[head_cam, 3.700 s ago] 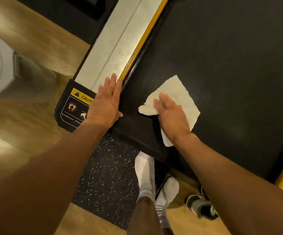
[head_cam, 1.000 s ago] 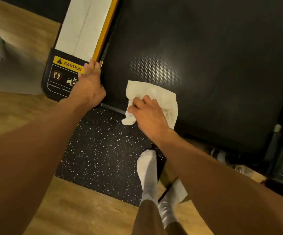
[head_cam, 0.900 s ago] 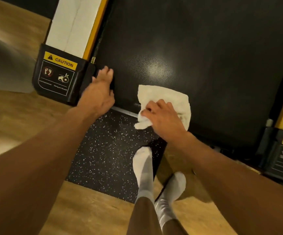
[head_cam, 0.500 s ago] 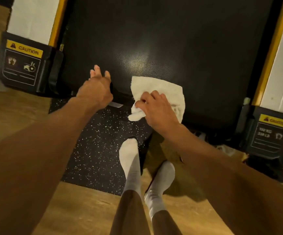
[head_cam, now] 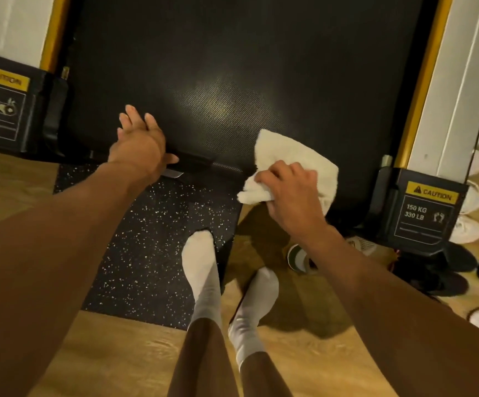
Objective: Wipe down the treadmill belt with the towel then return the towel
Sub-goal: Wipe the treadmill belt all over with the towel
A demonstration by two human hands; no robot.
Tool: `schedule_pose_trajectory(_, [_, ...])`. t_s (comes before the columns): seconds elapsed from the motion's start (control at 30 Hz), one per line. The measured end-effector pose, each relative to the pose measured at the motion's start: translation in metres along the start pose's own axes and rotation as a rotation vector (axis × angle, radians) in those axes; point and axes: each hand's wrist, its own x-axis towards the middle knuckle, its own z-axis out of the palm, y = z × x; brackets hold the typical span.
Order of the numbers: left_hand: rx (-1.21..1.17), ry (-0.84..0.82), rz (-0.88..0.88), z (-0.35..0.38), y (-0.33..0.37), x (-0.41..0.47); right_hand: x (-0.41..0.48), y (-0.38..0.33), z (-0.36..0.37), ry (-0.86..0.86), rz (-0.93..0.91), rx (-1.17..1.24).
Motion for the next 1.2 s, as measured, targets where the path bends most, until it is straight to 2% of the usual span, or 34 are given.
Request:
schedule_pose_trajectory(0.13, [0.008, 0.005, -0.008, 0.000, 0.000, 0.000, -0.026, 0.042, -0.005, 0.107, 0.289, 0.052])
schedule_pose_trajectory(0.2, [0.030, 0.016, 0.003, 0.003, -0.001, 0.000, -0.026, 0.045, -0.006, 0.117, 0.349, 0.057])
schedule_pose_trajectory(0.27, [0.037, -0.004, -0.003, 0.004, -0.001, 0.001, -0.016, 0.030, -0.005, 0.091, 0.297, 0.057])
schedule_pose_trajectory(0.37, [0.049, -0.020, -0.019, 0.003, -0.001, 0.008, -0.004, 0.001, -0.001, 0.016, 0.078, 0.068])
schedule_pose_trajectory(0.4, [0.051, -0.030, -0.032, 0.003, -0.001, 0.010, -0.003, -0.001, -0.001, 0.015, 0.074, 0.078])
schedule_pose_trajectory(0.43, [0.045, -0.041, -0.051, 0.002, -0.001, 0.012, -0.005, 0.001, -0.001, 0.032, 0.134, 0.099])
schedule_pose_trajectory(0.57, [0.030, -0.066, -0.066, -0.003, 0.004, 0.008, -0.036, 0.034, -0.003, 0.107, 0.578, 0.149])
schedule_pose_trajectory(0.63, [0.018, -0.058, -0.047, -0.003, 0.004, 0.002, -0.042, 0.038, -0.003, 0.070, 0.640, 0.182])
schedule_pose_trajectory(0.73, [0.021, -0.019, 0.012, -0.001, 0.001, -0.006, -0.021, 0.013, -0.004, 0.044, 0.518, 0.205])
schedule_pose_trajectory(0.93, [0.006, 0.010, 0.071, -0.005, -0.014, -0.008, 0.043, -0.086, 0.000, -0.006, 0.197, 0.263])
schedule_pose_trajectory(1.03, [-0.037, 0.000, 0.126, -0.015, -0.030, -0.008, 0.043, -0.084, -0.001, -0.004, 0.248, 0.251])
schedule_pose_trajectory(1.13, [-0.116, 0.060, 0.209, -0.017, -0.052, -0.013, 0.036, -0.080, -0.005, -0.009, 0.340, 0.265])
schedule_pose_trajectory(1.2, [-0.195, 0.078, 0.237, -0.017, -0.060, -0.012, 0.045, -0.092, -0.006, -0.018, 0.315, 0.245])
